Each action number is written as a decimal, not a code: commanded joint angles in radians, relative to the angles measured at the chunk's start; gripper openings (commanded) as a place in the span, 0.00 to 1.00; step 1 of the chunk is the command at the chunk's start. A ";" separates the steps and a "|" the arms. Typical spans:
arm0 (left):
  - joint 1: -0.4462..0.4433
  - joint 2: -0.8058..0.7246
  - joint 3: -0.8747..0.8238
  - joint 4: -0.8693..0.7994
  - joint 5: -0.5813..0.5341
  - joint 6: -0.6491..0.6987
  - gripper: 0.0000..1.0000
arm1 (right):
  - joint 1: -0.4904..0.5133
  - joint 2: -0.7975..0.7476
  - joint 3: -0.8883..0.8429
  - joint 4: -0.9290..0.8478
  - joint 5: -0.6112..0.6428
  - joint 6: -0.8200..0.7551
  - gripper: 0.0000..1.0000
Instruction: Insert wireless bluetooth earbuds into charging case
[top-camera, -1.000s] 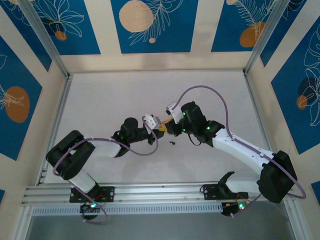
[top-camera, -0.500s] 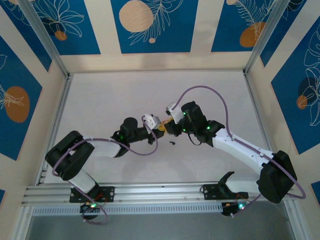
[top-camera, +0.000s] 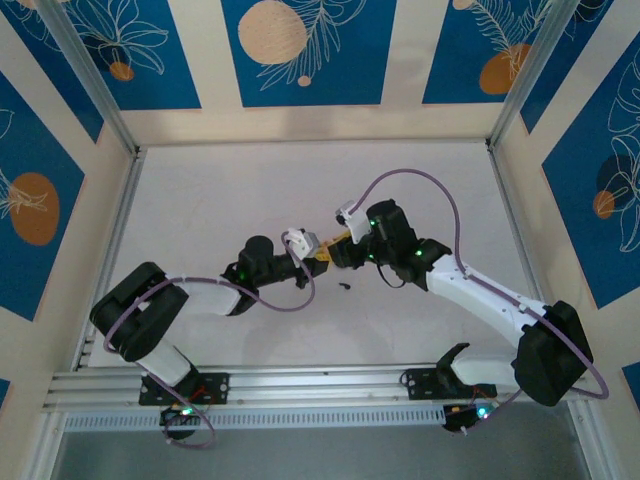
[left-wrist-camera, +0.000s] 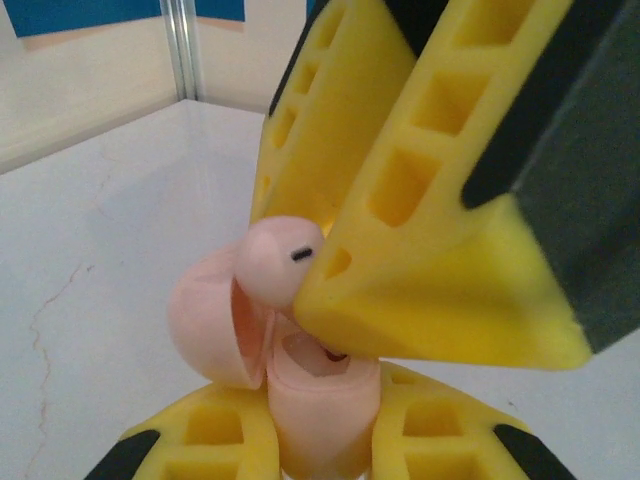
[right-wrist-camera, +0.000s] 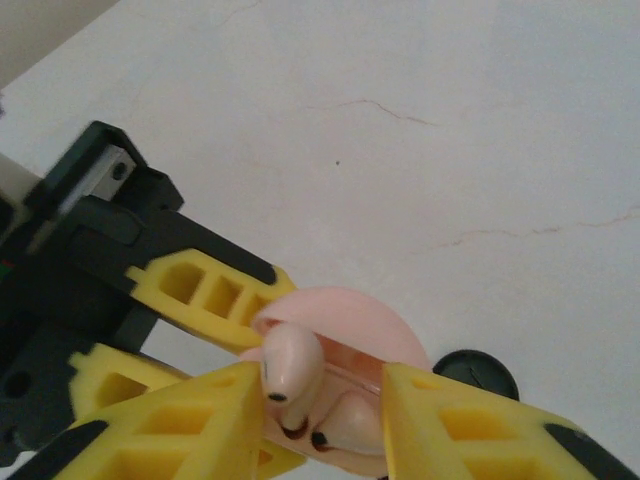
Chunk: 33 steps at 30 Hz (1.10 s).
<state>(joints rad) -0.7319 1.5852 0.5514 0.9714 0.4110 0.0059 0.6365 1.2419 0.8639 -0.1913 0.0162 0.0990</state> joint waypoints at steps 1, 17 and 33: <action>-0.009 -0.017 0.006 0.133 0.020 -0.004 0.05 | -0.017 -0.007 -0.014 -0.035 -0.016 0.023 0.39; -0.009 -0.010 0.000 0.135 0.013 -0.003 0.05 | -0.066 -0.088 -0.034 0.025 -0.217 0.044 0.45; -0.009 0.006 -0.009 0.167 0.013 -0.007 0.05 | -0.161 -0.154 -0.024 0.055 -0.416 0.123 0.47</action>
<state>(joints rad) -0.7319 1.5856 0.5495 1.0832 0.4110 0.0059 0.4911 1.1103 0.8421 -0.1516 -0.3412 0.1902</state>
